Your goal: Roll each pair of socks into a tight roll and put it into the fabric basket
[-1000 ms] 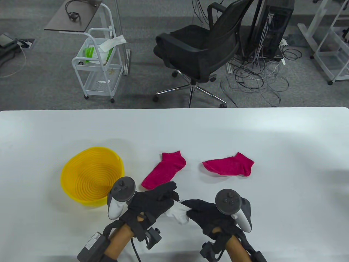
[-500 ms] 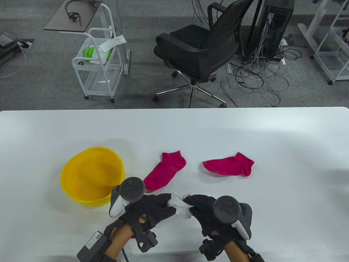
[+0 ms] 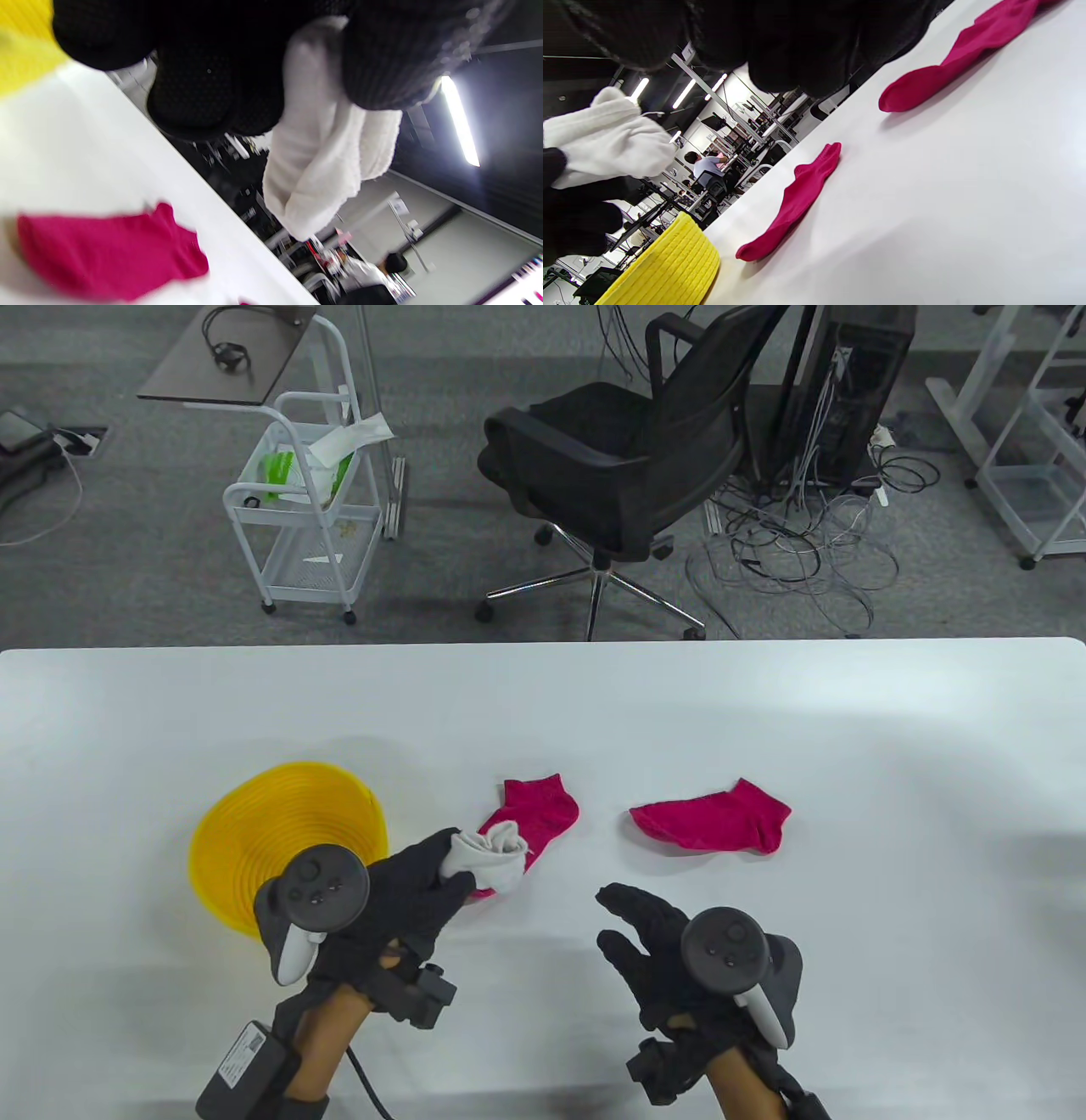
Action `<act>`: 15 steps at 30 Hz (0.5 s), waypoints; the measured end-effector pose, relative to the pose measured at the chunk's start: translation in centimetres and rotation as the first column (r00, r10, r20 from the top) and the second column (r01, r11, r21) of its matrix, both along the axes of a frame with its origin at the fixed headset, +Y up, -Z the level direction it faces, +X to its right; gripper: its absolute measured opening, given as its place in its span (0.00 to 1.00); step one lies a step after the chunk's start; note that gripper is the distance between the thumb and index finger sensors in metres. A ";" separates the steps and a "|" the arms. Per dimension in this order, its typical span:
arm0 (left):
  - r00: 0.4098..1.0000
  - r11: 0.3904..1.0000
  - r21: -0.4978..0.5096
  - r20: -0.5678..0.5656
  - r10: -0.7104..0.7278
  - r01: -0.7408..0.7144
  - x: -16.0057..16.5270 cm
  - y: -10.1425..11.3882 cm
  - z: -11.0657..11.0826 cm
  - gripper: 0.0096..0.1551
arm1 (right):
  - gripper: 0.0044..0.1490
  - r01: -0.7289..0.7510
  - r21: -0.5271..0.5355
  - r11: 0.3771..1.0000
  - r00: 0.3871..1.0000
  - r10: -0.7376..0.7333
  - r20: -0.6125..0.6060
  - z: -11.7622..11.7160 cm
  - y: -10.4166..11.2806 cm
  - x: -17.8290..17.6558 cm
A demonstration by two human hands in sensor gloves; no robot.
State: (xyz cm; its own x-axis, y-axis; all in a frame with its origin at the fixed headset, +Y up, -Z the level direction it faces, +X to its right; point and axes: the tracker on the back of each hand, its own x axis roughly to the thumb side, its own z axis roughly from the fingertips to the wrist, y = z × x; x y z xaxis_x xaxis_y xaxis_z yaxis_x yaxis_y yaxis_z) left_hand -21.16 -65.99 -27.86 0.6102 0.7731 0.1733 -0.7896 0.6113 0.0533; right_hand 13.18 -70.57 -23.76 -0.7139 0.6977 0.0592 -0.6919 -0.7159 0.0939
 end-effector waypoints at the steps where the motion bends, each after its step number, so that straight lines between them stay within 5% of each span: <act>1: 0.999 1.000 0.013 -0.047 -0.004 0.005 -1.1 0.2 -0.1 0.37 | 0.43 0.000 -0.017 1.000 1.000 0.000 -0.004 -0.1 -0.2 0.0; 9: 0.924 0.997 -0.020 -0.376 -0.076 0.073 -7.7 0.2 -0.7 0.37 | 0.52 -0.016 -0.115 0.993 0.997 0.008 -0.073 -0.4 -1.3 -0.1; 15: 0.856 0.981 -0.150 -0.485 -0.181 0.123 -10.4 -1.6 -1.3 0.37 | 0.53 -0.021 -0.134 0.991 0.996 0.009 -0.091 -0.4 -1.3 -0.2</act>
State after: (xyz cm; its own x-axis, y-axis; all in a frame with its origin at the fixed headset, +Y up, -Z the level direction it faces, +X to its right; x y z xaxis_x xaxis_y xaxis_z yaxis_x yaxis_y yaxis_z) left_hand -31.51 -67.59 -29.21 0.7041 0.6600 -0.2620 -0.5740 0.7462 0.3372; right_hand 12.94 -71.90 -24.18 -0.7201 0.6932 0.0298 -0.6658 -0.7025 0.2516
